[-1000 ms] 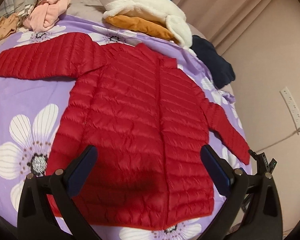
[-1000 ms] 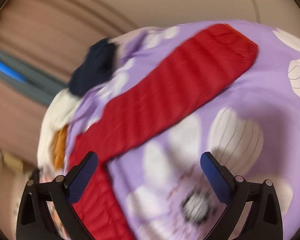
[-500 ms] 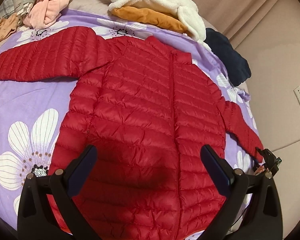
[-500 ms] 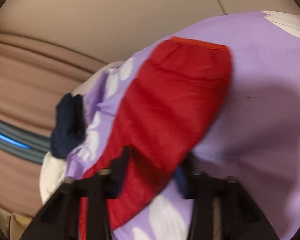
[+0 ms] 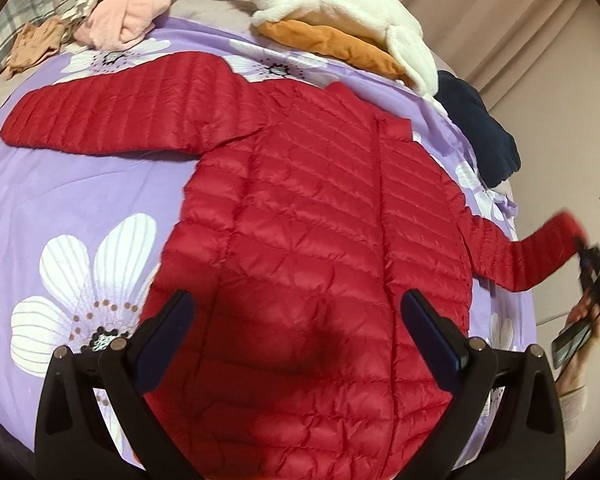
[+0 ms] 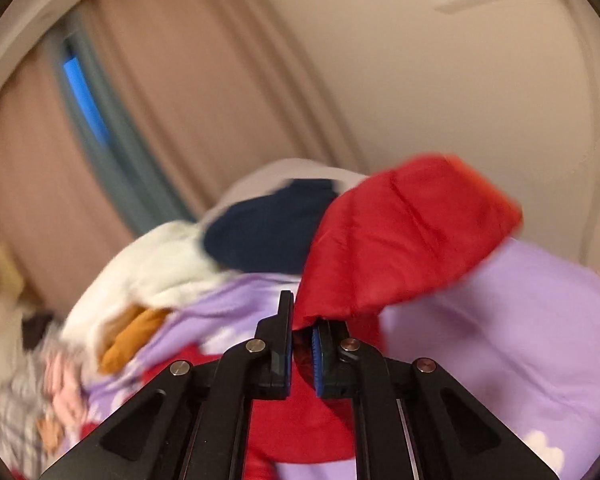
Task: Fold large clothes
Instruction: 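Grasp the sleeve cuff nearest the right tool with the right tool, then fold the held sleeve across the jacket body with the right tool, then release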
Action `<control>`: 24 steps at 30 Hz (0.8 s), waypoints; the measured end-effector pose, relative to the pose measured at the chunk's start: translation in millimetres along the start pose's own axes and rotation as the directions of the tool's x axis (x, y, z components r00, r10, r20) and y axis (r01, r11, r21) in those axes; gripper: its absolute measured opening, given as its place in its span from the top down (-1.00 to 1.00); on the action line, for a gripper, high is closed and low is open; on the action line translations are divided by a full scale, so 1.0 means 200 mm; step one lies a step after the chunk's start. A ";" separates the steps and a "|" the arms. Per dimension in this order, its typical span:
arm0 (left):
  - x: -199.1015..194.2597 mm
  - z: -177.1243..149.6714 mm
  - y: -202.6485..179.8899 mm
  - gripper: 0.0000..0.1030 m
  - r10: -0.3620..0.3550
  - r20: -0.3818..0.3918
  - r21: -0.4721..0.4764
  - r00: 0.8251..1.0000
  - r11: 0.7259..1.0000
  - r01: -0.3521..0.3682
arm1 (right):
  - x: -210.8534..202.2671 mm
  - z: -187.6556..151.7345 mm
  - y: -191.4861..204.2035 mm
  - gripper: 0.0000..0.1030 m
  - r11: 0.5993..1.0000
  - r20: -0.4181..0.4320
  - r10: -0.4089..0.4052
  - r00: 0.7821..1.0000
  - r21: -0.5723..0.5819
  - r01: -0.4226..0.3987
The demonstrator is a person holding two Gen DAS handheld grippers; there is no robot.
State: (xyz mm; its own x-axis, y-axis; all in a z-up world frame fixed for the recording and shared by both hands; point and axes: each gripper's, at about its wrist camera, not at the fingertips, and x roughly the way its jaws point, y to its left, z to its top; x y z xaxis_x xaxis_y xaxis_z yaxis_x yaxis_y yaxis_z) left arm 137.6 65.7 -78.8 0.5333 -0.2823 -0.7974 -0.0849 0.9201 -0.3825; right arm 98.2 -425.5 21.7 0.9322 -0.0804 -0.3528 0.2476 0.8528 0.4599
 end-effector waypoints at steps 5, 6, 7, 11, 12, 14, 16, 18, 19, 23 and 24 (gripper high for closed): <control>-0.05 0.00 0.15 -0.99 0.003 0.011 -0.078 1.000 0.997 -0.002 | 0.08 -0.04 0.42 0.82 0.984 -0.050 0.106 0.993 -0.141 -0.112; -0.05 0.00 0.19 -0.99 0.015 0.012 -0.095 1.000 0.995 -0.014 | 0.10 -0.06 0.51 0.82 0.975 -0.064 0.120 0.991 -0.179 -0.130; -0.06 0.00 0.22 -0.99 0.030 0.010 -0.106 0.999 0.994 -0.029 | 0.12 -0.09 0.58 0.82 0.968 -0.075 0.128 0.989 -0.209 -0.141; -0.07 -0.01 0.33 -0.99 0.068 -0.002 -0.149 0.998 0.986 -0.067 | 0.26 -0.27 0.85 0.82 0.918 -0.154 0.147 0.977 -0.346 -0.193; -0.07 -0.01 0.37 -0.99 0.068 -0.006 -0.165 0.998 0.984 -0.068 | 0.30 -0.33 0.91 0.82 0.902 -0.184 0.140 0.973 -0.383 -0.202; -0.07 -0.01 0.41 -0.99 0.067 -0.010 -0.186 0.998 0.980 -0.068 | 0.39 -0.47 1.01 0.82 0.868 -0.235 0.110 0.966 -0.450 -0.209; -0.06 -0.02 0.45 -0.99 0.074 -0.017 -0.196 0.997 0.978 -0.076 | 0.47 -0.62 1.09 0.82 0.824 -0.278 0.065 0.958 -0.527 -0.209; -0.06 -0.02 0.48 -0.99 0.082 -0.018 -0.200 0.996 0.976 -0.084 | 0.53 -0.73 1.17 0.82 0.791 -0.330 0.041 0.943 -0.566 -0.232; -0.06 -0.02 0.49 -0.99 0.083 -0.019 -0.204 0.996 0.975 -0.085 | 0.55 -0.80 1.21 0.82 0.772 -0.352 0.031 0.935 -0.586 -0.246; -0.04 0.01 0.56 -0.99 0.078 -0.010 -0.234 0.997 0.969 -0.078 | 0.57 -1.02 1.28 0.81 0.685 -0.414 -0.005 0.910 -0.664 -0.298; -0.02 0.02 0.58 -0.99 0.074 -0.007 -0.243 0.997 0.967 -0.073 | 0.59 -1.08 1.28 0.81 0.657 -0.435 -0.027 0.900 -0.686 -0.312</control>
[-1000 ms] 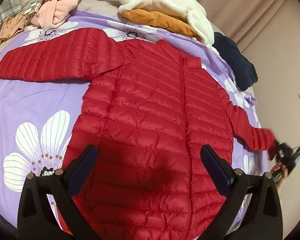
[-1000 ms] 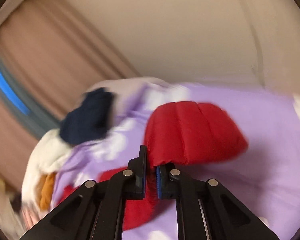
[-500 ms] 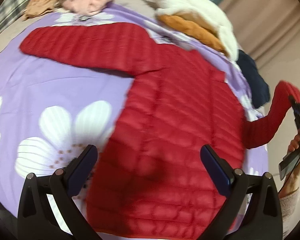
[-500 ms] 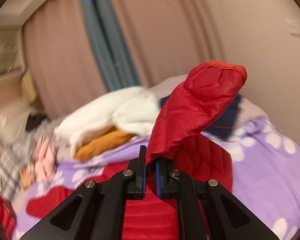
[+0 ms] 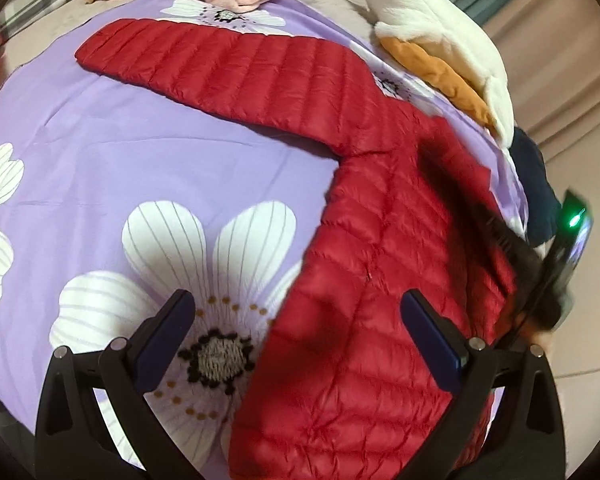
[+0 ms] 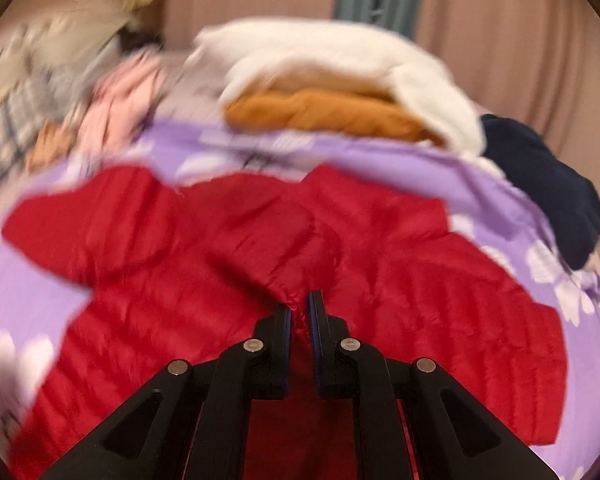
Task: Fold large clothes
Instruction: 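Fold the held sleeve across the jacket body with the right tool, then release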
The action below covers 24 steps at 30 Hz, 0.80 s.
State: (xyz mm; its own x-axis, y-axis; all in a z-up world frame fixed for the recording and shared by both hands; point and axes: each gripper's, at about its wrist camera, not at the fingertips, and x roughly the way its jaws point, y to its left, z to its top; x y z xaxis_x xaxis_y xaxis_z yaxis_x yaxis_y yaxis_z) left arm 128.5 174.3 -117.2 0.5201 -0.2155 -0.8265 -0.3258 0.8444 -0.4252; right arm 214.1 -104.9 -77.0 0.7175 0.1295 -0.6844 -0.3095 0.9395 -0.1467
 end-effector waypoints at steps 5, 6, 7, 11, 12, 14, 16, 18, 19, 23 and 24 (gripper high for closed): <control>0.08 0.12 0.09 -0.99 -0.070 -0.025 -0.100 0.997 0.993 0.067 | 0.07 -0.05 0.01 0.44 0.994 -0.135 0.087 0.987 -0.049 -0.095; 0.09 0.14 0.10 -0.99 -0.087 -0.023 -0.113 0.996 0.990 0.084 | 0.03 -0.05 -0.01 0.20 0.991 -0.128 0.125 0.984 -0.027 -0.129; 0.11 0.16 0.12 -0.99 -0.110 -0.023 -0.133 0.994 0.986 0.106 | 0.00 -0.03 -0.05 0.07 0.986 -0.118 0.168 0.979 0.002 -0.169; 0.15 0.24 0.21 -0.99 -0.216 -0.015 -0.244 0.976 0.948 0.205 | -0.15 0.06 -0.19 0.06 0.957 -0.018 0.272 0.962 0.109 -0.269; 0.15 0.26 0.24 -0.99 -0.244 -0.007 -0.275 0.970 0.933 0.233 | -0.16 0.08 -0.20 0.06 0.954 -0.006 0.275 0.961 0.129 -0.272; 0.15 0.29 0.29 -0.99 -0.295 0.021 -0.328 0.955 0.901 0.285 | -0.14 0.11 -0.21 0.06 0.946 0.011 0.278 0.961 0.170 -0.276; 0.14 0.31 0.36 -0.99 -0.330 0.055 -0.373 0.942 0.869 0.326 | -0.09 0.10 -0.19 0.07 0.950 0.017 0.253 0.967 0.183 -0.251; 0.13 0.34 0.42 -0.99 -0.352 0.088 -0.411 0.932 0.839 0.356 | -0.01 0.12 -0.15 0.16 0.951 0.021 0.240 0.971 0.196 -0.239; 0.13 0.35 0.45 -0.99 -0.354 0.100 -0.426 0.930 0.829 0.362 | 0.01 0.11 -0.14 0.19 0.949 0.023 0.237 0.971 0.207 -0.236; 0.11 0.40 0.60 -0.99 -0.366 0.167 -0.478 0.915 0.782 0.400 | 0.18 0.08 -0.03 0.21 0.951 -0.022 0.233 0.972 0.215 -0.223; 0.11 0.41 0.63 -0.99 -0.367 0.174 -0.490 0.914 0.773 0.404 | 0.24 0.07 0.00 0.21 0.954 -0.063 0.243 0.968 0.198 -0.227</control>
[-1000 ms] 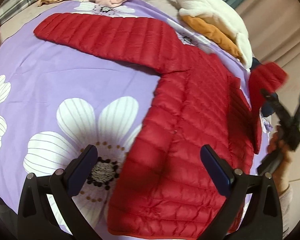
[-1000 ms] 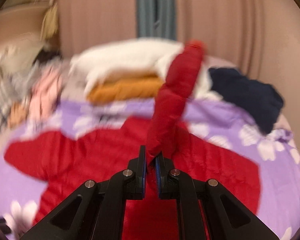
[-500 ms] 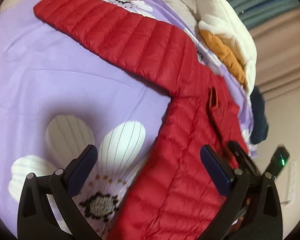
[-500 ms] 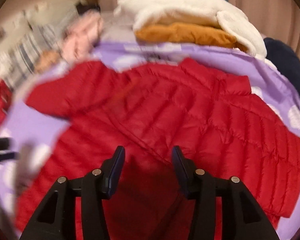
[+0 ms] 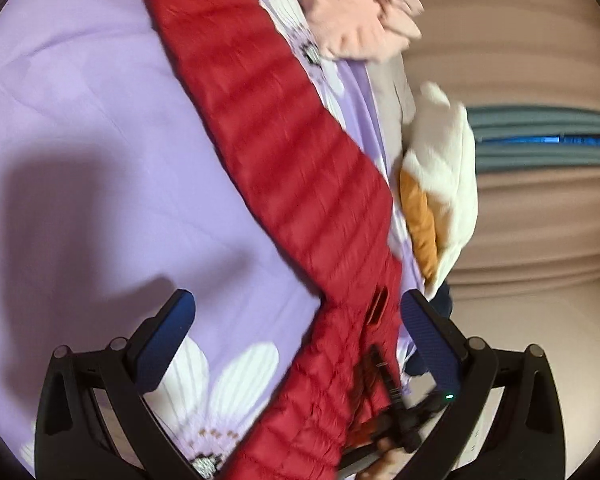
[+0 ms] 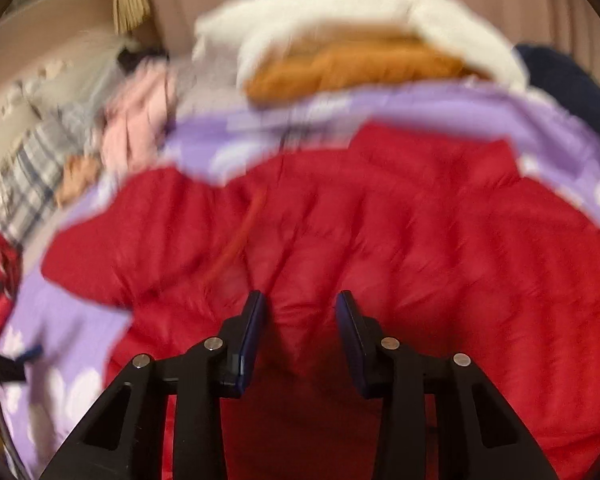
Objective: Fold large clothes
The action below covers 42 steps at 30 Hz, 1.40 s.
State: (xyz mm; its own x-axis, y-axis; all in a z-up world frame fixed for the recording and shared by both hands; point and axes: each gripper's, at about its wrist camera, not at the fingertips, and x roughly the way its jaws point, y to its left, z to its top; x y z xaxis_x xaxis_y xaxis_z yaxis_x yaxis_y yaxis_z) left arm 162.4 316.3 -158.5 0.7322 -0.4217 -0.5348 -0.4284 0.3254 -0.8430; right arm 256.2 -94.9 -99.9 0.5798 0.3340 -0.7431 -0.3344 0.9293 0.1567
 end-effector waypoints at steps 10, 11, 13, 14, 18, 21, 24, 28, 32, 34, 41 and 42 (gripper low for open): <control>0.11 0.28 0.08 -0.99 -0.098 0.005 -0.114 0.995 0.989 0.098 | -0.27 -0.04 0.05 0.21 0.995 0.077 0.025 0.997 -0.095 -0.018; 0.12 0.30 0.09 -0.99 -0.101 0.007 -0.120 0.995 0.988 0.101 | -0.32 -0.05 0.04 0.21 0.995 0.094 0.042 0.995 -0.092 -0.033; 0.16 0.35 0.10 -0.99 -0.107 0.014 -0.134 0.994 0.985 0.108 | -0.41 -0.09 0.03 0.21 0.995 0.114 0.070 0.991 -0.084 -0.061; 0.17 0.37 0.11 -0.99 -0.099 0.025 -0.141 0.995 0.985 0.102 | -0.46 -0.11 0.01 0.21 0.995 0.127 0.079 0.989 -0.073 -0.070; 0.17 0.46 0.11 -0.99 -0.087 0.095 -0.163 0.992 0.981 0.102 | -0.58 -0.17 -0.07 0.21 0.995 0.156 0.104 0.982 -0.024 -0.101; 0.17 0.51 0.13 -0.99 -0.060 0.144 -0.193 0.988 0.977 0.088 | -0.64 -0.23 -0.13 0.21 0.994 0.168 0.102 0.981 0.019 -0.107; 0.15 0.55 0.15 -0.98 -0.051 0.192 -0.227 0.980 0.969 0.095 | -0.70 -0.29 -0.18 0.21 0.996 0.177 0.068 0.982 0.051 -0.078; 0.12 0.58 0.15 -0.72 0.024 0.236 -0.246 0.971 0.969 0.036 | -0.74 -0.36 -0.23 0.21 0.995 0.169 0.030 0.985 0.085 -0.045; 0.16 0.62 0.10 0.77 0.171 0.177 -0.179 0.969 0.974 -0.139 | -0.76 -0.41 -0.29 0.21 0.992 0.151 0.012 0.989 0.126 -0.031; 0.13 0.61 0.07 0.77 0.208 0.191 -0.155 0.959 0.972 -0.180 | -0.78 -0.44 -0.31 0.21 0.990 0.151 -0.003 0.989 0.137 -0.018; 0.00 0.48 -0.36 0.78 0.279 0.324 0.169 0.904 0.923 -0.345 | -0.80 -0.49 -0.37 0.21 0.975 0.147 0.012 0.989 0.216 -0.044; 0.00 0.44 -0.44 0.78 0.272 0.340 0.220 0.900 0.907 -0.358 | -0.81 -0.50 -0.37 0.21 0.974 0.150 0.017 0.989 0.222 -0.050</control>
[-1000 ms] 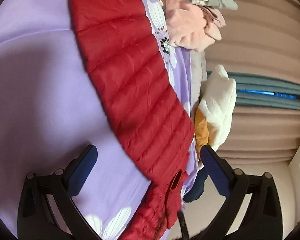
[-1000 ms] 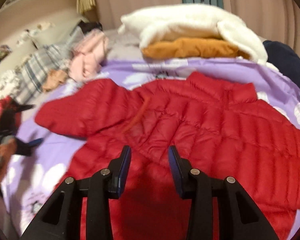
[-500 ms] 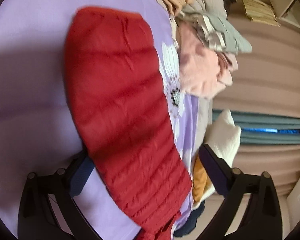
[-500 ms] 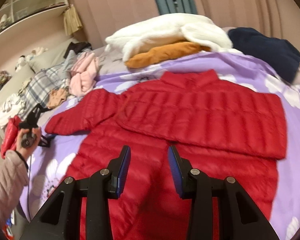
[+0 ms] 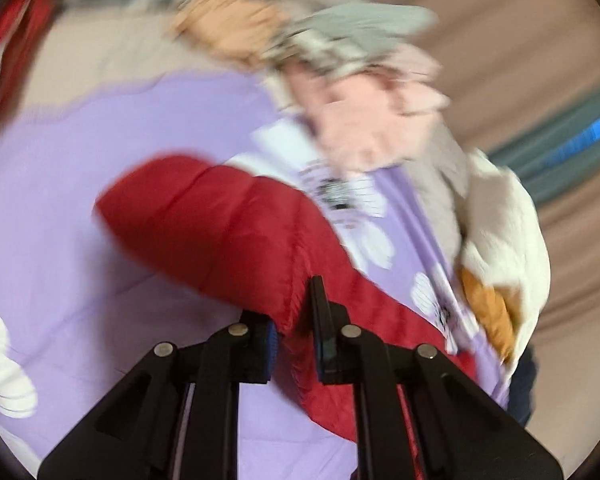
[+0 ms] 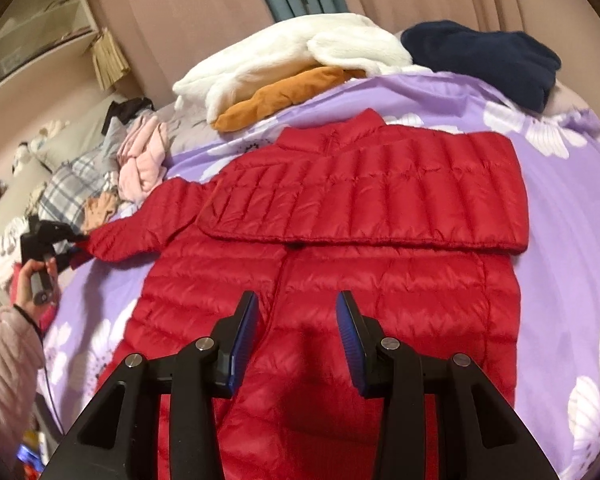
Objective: Fold large clothes
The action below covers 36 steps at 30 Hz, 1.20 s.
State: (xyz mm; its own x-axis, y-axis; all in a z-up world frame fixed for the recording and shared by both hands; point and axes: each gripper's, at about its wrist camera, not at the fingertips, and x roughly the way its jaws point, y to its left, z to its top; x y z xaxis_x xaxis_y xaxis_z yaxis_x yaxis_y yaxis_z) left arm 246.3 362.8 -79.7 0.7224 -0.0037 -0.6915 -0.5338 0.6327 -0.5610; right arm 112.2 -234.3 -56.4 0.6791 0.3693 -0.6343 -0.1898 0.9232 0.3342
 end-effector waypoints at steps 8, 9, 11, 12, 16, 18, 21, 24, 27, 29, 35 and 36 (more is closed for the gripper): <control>-0.22 -0.30 -0.74 0.77 -0.097 0.038 0.436 0.995 0.897 0.070 | -0.05 -0.04 -0.02 0.21 0.998 0.010 0.042 0.999 0.041 -0.042; -0.23 -0.38 -0.83 0.76 -0.113 0.031 0.485 0.993 0.871 0.084 | -0.06 -0.05 -0.03 0.21 0.998 0.012 0.043 0.999 0.045 -0.044; -0.25 -0.51 -0.99 0.76 -0.139 0.011 0.561 0.990 0.820 0.109 | -0.09 -0.07 -0.05 0.21 0.998 0.016 0.038 0.999 0.051 -0.039; -0.24 -0.58 -1.05 0.73 -0.147 0.000 0.595 0.989 0.795 0.118 | -0.10 -0.07 -0.06 0.21 0.998 0.020 0.036 0.999 0.052 -0.037; -0.21 -0.87 -1.29 0.70 -0.170 -0.053 0.717 0.984 0.680 0.156 | -0.16 -0.10 -0.13 0.21 0.996 0.035 0.019 0.999 0.081 -0.022; -0.18 -1.04 -1.39 0.70 -0.175 -0.092 0.774 0.980 0.607 0.181 | -0.19 -0.12 -0.18 0.21 0.994 0.043 0.013 0.999 0.111 -0.017; -0.11 -1.26 -1.49 0.70 -0.160 -0.153 0.826 0.975 0.521 0.215 | -0.21 -0.13 -0.25 0.21 0.989 0.048 -0.007 0.999 0.149 0.000; -0.02 -1.46 -1.55 0.69 -0.128 -0.239 0.861 0.963 0.431 0.271 | -0.22 -0.15 -0.29 0.21 0.984 0.051 -0.021 0.998 0.179 0.012; 0.12 -1.66 -1.57 0.62 -0.049 -0.341 0.871 0.939 0.361 0.335 | -0.22 -0.17 -0.33 0.20 0.978 0.042 -0.036 0.998 0.207 0.027; 0.23 -1.77 -1.56 0.51 0.018 -0.403 0.865 0.915 0.334 0.375 | -0.22 -0.18 -0.37 0.12 0.971 0.035 -0.030 0.999 0.237 0.020; 0.30 -1.88 -1.52 -0.07 0.073 -0.484 0.827 0.872 0.365 0.428 | -0.22 -0.18 -0.43 0.08 0.961 0.033 -0.028 0.999 0.274 0.018; 0.27 -1.84 -1.48 -0.21 0.055 -0.485 0.819 0.873 0.377 0.432 | -0.22 -0.15 -0.44 0.07 0.961 0.039 -0.020 0.999 0.277 0.008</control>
State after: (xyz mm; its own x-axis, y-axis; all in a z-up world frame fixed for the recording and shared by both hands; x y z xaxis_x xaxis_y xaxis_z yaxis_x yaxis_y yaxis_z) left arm 282.2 -110.4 -118.8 0.3874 -0.3440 -0.8553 0.4707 0.8715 -0.1374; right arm 77.0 -328.9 -79.3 0.7098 0.3467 -0.6132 0.0199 0.8603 0.5094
